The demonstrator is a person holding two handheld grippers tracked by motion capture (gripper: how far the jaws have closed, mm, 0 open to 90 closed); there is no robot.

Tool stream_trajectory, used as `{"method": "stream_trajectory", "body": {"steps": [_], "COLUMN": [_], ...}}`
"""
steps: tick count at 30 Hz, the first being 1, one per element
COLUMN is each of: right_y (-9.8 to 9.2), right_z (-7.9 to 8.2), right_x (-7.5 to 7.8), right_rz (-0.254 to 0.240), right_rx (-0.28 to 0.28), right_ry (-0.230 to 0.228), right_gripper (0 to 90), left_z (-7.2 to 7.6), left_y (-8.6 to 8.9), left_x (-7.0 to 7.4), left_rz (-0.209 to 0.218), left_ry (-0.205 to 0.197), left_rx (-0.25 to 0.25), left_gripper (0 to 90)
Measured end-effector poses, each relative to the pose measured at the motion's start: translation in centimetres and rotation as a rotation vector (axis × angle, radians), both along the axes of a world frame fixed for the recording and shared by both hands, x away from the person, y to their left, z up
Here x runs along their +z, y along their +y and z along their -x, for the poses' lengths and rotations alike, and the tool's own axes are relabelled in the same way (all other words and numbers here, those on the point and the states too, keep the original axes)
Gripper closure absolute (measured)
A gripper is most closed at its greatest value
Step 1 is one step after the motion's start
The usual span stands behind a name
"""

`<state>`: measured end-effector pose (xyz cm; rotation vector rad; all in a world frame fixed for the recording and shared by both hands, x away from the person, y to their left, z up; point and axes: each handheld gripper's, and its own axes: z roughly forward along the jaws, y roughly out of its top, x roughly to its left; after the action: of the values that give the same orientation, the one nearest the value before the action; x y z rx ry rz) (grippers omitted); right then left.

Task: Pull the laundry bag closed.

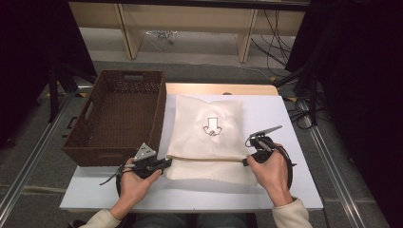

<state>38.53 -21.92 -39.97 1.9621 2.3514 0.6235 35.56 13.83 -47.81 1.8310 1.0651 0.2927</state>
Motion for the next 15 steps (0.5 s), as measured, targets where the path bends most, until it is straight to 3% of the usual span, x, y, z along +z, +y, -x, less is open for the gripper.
{"method": "stream_trajectory", "body": {"steps": [4,6,9,12,15], "right_y": [-0.5,-0.9,-0.8,-1.2,-1.1], "right_z": [-0.1,-0.2,-0.2,-0.4,-0.3], "right_x": [0.0,-0.2,-0.3,-0.8,-0.7], "right_rz": [0.000,0.015,0.007,0.018,0.018], "right_rx": [0.004,0.033,0.001,0.054,-0.009], "right_ry": [-0.005,-0.018,-0.001,-0.041,0.015], "right_gripper": [88.6,88.6,88.6,88.6,88.6], "left_z": [0.0,0.0,0.0,0.1,0.1], "left_y": [0.0,0.0,0.0,0.0,0.0], "left_x": [0.0,0.0,0.0,0.0,0.0], "left_rz": [-0.002,-0.004,-0.005,-0.013,-0.013], "left_ry": [0.001,-0.001,-0.001,0.000,0.001], "left_rx": [0.001,0.001,-0.002,0.002,0.000], "left_gripper": [85.0,85.1,85.1,85.1,85.0]}}
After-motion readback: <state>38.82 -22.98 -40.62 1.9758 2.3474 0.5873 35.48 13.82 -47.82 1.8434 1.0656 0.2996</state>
